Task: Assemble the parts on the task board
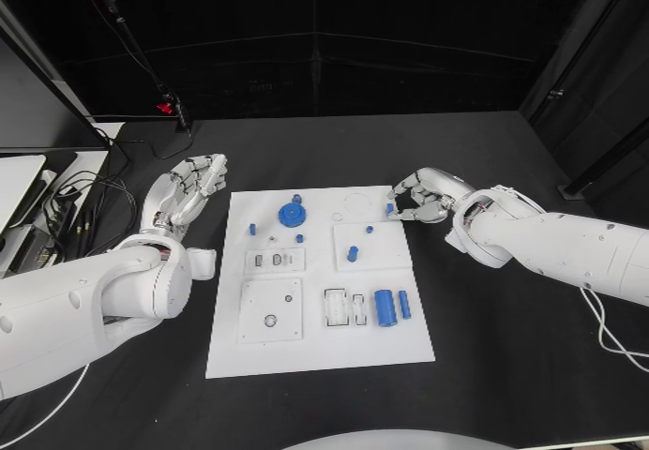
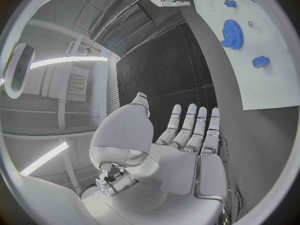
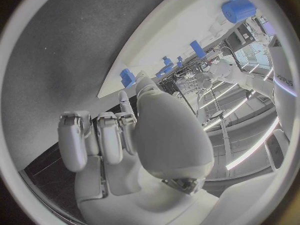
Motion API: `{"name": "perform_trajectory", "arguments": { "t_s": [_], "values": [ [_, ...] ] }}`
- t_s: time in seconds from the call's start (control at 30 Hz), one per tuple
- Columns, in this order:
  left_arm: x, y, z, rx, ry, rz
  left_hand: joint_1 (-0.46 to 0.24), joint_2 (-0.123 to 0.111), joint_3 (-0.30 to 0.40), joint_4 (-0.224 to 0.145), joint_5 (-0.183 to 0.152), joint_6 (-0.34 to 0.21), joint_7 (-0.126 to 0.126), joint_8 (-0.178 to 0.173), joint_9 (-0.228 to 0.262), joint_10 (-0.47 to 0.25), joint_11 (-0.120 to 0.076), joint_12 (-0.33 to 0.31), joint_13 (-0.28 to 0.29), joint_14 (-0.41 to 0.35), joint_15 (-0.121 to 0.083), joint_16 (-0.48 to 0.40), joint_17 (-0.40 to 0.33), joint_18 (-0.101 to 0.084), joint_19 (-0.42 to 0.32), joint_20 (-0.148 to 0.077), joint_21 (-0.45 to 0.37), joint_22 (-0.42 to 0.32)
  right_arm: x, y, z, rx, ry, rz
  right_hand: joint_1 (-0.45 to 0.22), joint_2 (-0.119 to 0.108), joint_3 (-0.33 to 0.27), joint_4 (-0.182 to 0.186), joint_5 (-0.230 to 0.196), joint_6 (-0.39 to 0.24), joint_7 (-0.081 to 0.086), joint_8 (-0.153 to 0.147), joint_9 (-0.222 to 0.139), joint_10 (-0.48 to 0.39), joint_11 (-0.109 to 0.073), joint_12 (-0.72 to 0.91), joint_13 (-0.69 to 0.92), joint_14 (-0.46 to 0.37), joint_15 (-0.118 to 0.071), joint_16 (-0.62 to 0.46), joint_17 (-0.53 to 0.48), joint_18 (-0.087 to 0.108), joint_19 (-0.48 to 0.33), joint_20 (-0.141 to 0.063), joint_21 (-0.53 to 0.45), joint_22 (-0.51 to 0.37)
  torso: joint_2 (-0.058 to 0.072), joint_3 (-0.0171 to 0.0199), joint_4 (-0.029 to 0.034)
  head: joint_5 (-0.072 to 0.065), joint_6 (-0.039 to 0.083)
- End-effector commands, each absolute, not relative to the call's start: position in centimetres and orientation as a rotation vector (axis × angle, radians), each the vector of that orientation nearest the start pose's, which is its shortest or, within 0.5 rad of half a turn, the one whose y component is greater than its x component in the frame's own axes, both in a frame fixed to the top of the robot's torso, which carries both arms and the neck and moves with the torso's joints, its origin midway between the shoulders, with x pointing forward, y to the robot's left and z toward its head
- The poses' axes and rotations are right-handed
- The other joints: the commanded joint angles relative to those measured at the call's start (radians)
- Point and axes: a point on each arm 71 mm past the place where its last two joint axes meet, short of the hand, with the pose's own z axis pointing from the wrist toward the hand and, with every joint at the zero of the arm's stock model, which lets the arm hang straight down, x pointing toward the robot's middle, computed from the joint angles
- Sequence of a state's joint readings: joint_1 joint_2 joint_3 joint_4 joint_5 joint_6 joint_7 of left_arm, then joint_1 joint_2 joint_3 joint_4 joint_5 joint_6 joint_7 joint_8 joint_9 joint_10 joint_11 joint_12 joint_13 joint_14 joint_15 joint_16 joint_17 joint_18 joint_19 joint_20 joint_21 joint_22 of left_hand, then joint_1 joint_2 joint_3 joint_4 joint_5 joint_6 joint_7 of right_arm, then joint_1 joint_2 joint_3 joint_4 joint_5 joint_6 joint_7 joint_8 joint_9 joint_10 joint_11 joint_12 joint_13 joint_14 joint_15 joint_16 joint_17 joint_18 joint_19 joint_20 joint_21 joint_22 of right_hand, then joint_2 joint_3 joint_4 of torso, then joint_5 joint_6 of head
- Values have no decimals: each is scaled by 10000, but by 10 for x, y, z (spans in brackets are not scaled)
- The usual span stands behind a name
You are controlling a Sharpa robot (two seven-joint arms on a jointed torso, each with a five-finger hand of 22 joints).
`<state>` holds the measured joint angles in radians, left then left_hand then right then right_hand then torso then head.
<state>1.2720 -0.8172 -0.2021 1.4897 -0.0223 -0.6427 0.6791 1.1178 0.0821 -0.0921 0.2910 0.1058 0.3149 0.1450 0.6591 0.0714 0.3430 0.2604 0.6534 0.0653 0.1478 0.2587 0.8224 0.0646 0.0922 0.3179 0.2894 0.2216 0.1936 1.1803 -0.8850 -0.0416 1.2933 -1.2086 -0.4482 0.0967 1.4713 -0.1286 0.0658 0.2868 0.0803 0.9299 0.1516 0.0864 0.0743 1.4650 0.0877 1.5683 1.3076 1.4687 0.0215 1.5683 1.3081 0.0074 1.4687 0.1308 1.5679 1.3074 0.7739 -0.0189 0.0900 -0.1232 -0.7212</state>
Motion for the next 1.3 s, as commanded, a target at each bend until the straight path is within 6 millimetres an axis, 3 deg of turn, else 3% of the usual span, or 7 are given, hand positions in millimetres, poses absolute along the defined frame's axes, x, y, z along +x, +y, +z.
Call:
{"name": "perform_trajectory", "arguments": {
  "t_s": [0.03,0.4,1.1,1.3],
  "values": [
    [482,224,-163,-6751,9398,-14293,62,12,-69,-3,40,25,1507,66,-17,48,4,58,0,49,11,59,2,49,-80,-18,35,2,517,-295,-198,1268,15905,5941,89,48,62,9,37,179,-67,94,26,1058,-70,25,2632,1021,-21,25,2627,-74,1020,23,29,2634,-3,8,12,7,3],
    [482,225,-163,-6754,9394,-14273,62,12,-69,-3,40,25,1507,66,-17,48,4,58,0,49,11,59,2,49,-80,-18,35,2,518,-293,-199,1325,16001,5891,94,187,111,2,80,754,-260,255,54,1058,-253,25,2632,1021,-172,25,2627,-74,1020,-121,29,2634,0,-2,-15,93,-36],
    [482,225,-163,-6770,9408,-14262,83,26,-84,-4,57,24,1507,69,-20,46,4,62,0,48,13,62,2,48,-91,-17,35,-2,519,-288,-199,1266,15920,6004,95,232,129,-1,125,809,-268,253,46,1058,-271,25,2632,1021,-194,25,2627,-74,1020,-143,29,2634,5,6,-2,150,-88],
    [482,225,-163,-6773,9410,-14252,93,32,-92,-4,64,23,1507,71,-21,45,4,64,0,47,13,62,2,48,-98,-16,33,-4,519,-288,-198,1273,15831,6010,134,489,224,-38,237,1093,-338,311,50,1058,-334,25,2632,1021,-244,25,2627,-74,1020,-198,29,2634,0,4,-10,159,-113]
  ]
}}
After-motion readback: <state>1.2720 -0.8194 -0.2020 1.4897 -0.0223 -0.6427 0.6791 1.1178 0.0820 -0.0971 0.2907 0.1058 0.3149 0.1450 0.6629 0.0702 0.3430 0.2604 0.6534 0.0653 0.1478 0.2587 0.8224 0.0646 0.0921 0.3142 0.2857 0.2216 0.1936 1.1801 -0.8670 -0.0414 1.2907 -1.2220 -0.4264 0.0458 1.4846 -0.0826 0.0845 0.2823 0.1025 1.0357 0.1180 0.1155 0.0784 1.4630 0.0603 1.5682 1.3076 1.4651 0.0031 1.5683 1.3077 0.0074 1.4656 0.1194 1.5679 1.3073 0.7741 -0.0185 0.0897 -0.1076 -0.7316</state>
